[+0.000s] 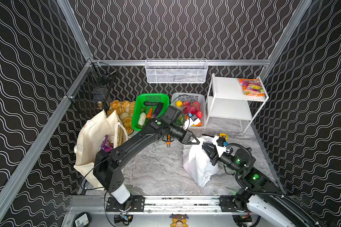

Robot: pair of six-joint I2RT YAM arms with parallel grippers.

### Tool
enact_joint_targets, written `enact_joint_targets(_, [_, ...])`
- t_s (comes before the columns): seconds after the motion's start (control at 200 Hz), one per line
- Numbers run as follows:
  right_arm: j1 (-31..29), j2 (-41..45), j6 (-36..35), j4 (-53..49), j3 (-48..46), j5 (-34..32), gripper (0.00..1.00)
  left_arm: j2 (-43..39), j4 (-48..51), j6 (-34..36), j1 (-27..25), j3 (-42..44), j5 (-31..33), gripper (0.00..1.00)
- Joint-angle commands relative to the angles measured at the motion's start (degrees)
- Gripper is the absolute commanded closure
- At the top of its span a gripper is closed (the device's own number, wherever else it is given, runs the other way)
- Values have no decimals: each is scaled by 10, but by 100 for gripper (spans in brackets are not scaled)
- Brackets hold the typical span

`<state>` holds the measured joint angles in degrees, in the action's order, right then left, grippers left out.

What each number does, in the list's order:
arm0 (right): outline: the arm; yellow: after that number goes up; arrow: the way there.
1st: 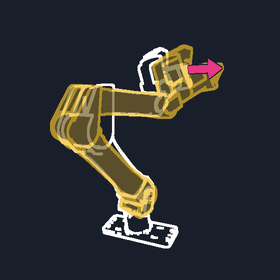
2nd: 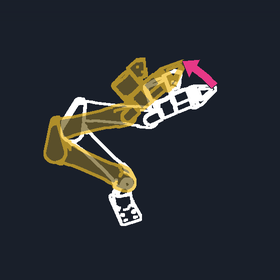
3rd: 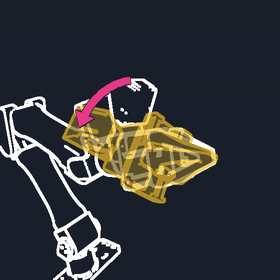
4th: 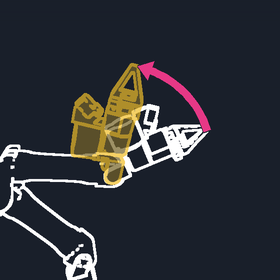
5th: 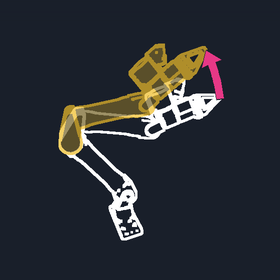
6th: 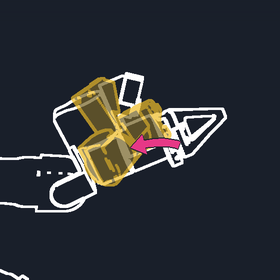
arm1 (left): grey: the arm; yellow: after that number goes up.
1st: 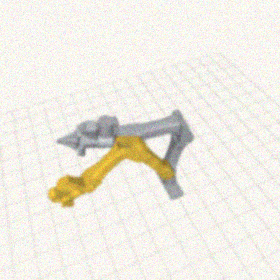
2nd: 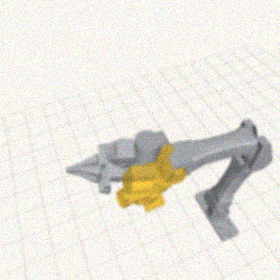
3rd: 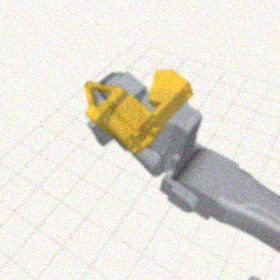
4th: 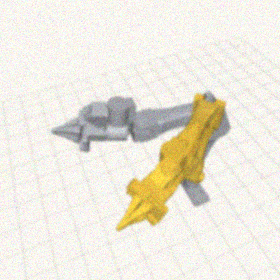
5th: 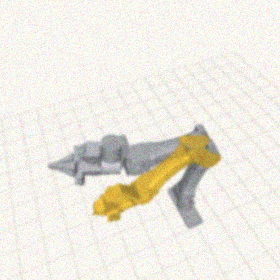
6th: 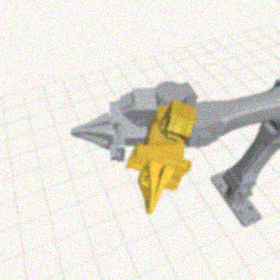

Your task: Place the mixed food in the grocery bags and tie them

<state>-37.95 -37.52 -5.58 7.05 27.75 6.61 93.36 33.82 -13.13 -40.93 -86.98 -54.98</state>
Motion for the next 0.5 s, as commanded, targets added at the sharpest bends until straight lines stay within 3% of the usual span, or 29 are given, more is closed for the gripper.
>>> enact_joint_targets(0.0, [0, -26, 0, 14, 12, -112, 81, -11, -42, -1, 2, 18, -95, 100])
enact_joint_targets(0.15, [0, -18, -21, 38, 6, -105, 78, -6, -61, -6, 5, 35, -141, 100])
enact_joint_targets(0.3, [0, 8, -19, 15, 7, -2, 77, 2, -32, 22, 12, 30, -120, 100])
enact_joint_targets(0.496, [0, 75, -12, -14, -37, 45, 74, -11, -131, -40, 26, 69, -121, 100])
